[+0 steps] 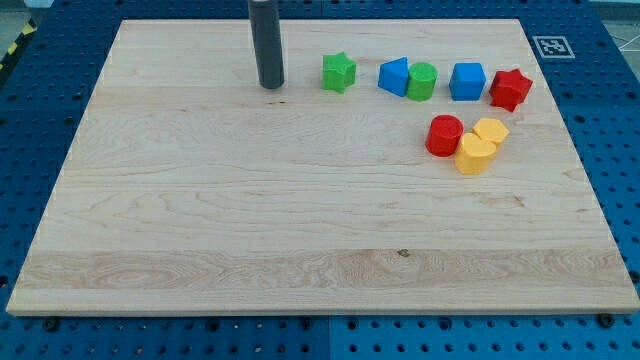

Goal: Push the green star closer to the green circle

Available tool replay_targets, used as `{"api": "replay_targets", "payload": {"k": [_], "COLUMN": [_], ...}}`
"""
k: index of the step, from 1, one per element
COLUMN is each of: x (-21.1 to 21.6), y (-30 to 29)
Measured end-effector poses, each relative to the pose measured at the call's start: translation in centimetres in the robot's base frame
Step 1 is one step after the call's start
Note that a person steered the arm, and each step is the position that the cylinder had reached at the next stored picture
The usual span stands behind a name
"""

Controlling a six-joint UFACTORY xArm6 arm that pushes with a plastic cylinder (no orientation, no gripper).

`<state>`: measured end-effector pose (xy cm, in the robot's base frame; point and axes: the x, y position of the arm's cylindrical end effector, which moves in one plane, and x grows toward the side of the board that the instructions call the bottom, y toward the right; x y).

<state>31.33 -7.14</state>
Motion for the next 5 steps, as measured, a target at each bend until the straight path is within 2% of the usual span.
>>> {"api": "replay_targets", "payload": {"k": [1, 3, 4, 5], "x": [-0.8, -0.2, 0.1, -0.9], "y": [1.8, 11.1, 13.5, 11.8]}}
